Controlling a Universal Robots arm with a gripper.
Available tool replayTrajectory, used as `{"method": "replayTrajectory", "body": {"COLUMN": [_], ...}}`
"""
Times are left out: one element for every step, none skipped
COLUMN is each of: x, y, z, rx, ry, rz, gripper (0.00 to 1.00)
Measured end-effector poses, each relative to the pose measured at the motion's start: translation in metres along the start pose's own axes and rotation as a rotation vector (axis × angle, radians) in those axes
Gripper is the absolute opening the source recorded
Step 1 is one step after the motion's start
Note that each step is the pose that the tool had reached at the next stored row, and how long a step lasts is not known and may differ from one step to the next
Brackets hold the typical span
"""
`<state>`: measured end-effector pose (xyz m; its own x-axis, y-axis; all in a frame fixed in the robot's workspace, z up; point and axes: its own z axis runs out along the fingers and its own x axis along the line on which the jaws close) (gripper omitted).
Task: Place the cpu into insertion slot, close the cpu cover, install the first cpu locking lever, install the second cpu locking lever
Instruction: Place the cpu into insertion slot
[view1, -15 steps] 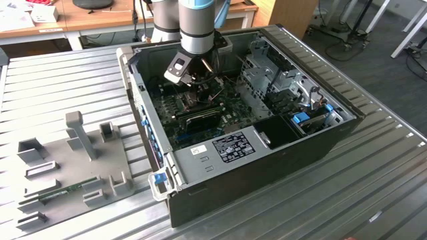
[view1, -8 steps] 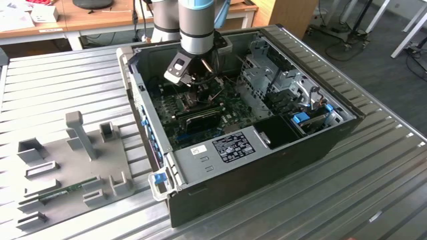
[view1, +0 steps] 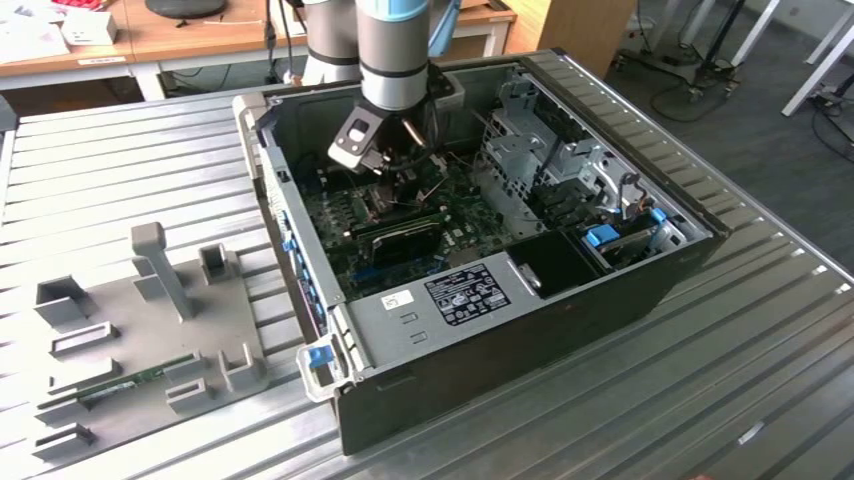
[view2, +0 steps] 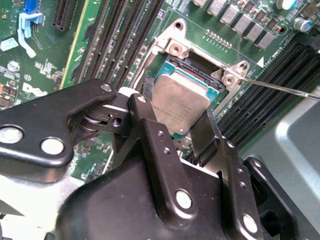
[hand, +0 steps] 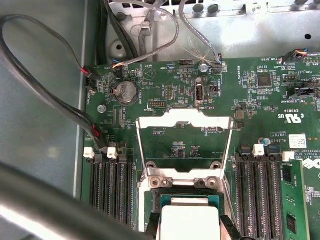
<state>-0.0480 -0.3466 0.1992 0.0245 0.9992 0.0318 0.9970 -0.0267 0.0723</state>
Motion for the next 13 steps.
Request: {"method": "replayTrajectory", "body": {"x": [-0.0001,-0.0001,0.0000,0.0000,-0.0001,0.0000,0.0002,0.0003,0.0006,0.0009,0.0011,0.0012,0.0013], "y": [0.0000,-0.0001,-0.0001,-0.0001,-0.0001,-0.0001,-0.0001,-0.0001,-0.0001,-0.0001,-0.0002,-0.0002,-0.0002], "z": [0.0001,0.0004,0.0008,0.0010,0.0010,0.0011,0.0011,0.0012,0.0012,0.0013,0.0012,0.0012,0.0013], "rx": [0.0001,0.0001,-0.0001,0.0000,0.0001,0.0001,0.0000,0.0000,-0.0001,0.0000,0.0000,0.0001,0.0000], "ry": [-0.0002,-0.0002,0.0000,-0.0001,-0.0002,-0.0002,-0.0001,-0.0001,0.0000,0.0001,0.0002,0.0003,0.0004], "rz": [0.000,0.000,0.000,0.000,0.000,0.000,0.000,0.000,0.000,0.000,0.000,0.000,-0.001], "gripper": [0.54,0.54,0.54,0.54,0.54,0.54,0.54,0.54,0.54,0.54,0.54,0.54,0.54]}}
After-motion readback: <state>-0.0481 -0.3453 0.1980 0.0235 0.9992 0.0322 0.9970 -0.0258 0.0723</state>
